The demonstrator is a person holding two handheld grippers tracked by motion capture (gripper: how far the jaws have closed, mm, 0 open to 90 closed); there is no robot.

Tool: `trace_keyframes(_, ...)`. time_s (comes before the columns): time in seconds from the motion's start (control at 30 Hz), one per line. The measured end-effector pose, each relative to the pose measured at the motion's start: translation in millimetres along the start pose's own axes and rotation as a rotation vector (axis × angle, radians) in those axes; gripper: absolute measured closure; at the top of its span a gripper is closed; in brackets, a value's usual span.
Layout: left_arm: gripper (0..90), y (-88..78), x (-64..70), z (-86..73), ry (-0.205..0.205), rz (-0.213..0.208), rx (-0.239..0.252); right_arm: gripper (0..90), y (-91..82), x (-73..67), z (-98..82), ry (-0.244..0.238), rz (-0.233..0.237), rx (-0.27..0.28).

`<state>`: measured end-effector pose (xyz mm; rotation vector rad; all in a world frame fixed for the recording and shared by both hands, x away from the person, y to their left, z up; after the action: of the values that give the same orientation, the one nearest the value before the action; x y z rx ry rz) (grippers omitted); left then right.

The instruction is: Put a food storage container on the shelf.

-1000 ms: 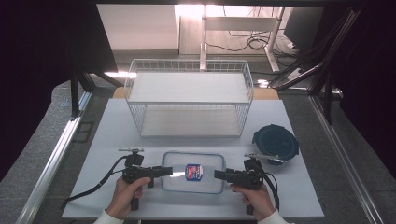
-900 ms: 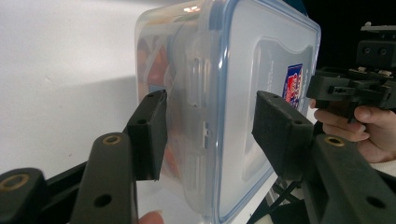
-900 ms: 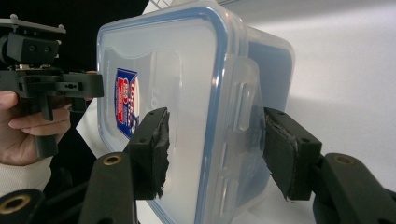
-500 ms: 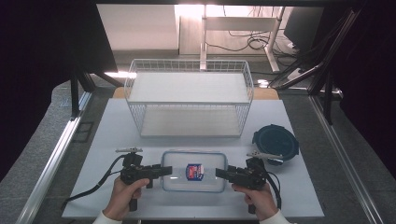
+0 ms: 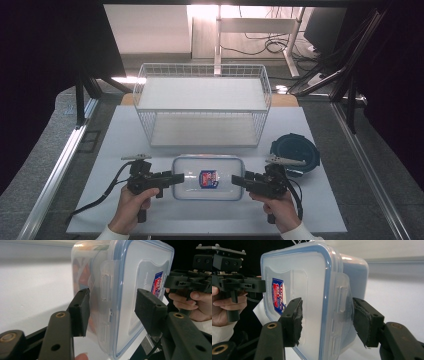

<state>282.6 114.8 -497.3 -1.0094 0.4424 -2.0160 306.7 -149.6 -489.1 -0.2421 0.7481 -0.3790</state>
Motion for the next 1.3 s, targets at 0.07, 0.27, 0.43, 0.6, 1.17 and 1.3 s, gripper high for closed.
trace_keyframes(0.07,46.8,-0.4,0.1,1.6,-0.003,-0.005,0.000,43.5,-0.5,-1.3,2.9,-0.003,0.001,-0.008)
trace_keyframes(0.27,46.7,-4.6,-2.1,12.6,-0.008,-0.002,0.024,43.5,2.4,-3.3,15.1,-0.016,-0.003,-0.012)
trace_keyframes(0.43,47.3,-8.4,-1.3,20.9,0.003,0.000,0.036,43.5,3.5,-3.8,22.5,-0.013,0.009,-0.004)
trace_keyframes(0.6,47.5,-9.7,-0.1,30.3,0.008,-0.011,0.047,43.6,1.6,-5.5,32.3,-0.028,0.005,0.004)
trace_keyframes(1.17,47.6,-23.0,1.8,71.4,0.028,-0.022,0.108,43.8,1.9,-16.5,76.2,-0.064,-0.005,0.025)
trace_keyframes(1.3,47.6,-24.5,2.1,77.5,0.021,-0.029,0.117,43.8,1.3,-19.0,84.5,-0.080,-0.010,0.021)
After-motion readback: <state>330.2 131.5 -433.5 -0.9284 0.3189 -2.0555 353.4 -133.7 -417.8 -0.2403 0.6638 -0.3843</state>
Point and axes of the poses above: each handheld gripper's, and its own axes: y roughly forward along the jaws, z roughly out of its top, x roughly to its right, the point moved 7 cm from there along y, roughly forward along the jaws, and after that the axes turned 14 degrees about z, right-handed, at the moved point
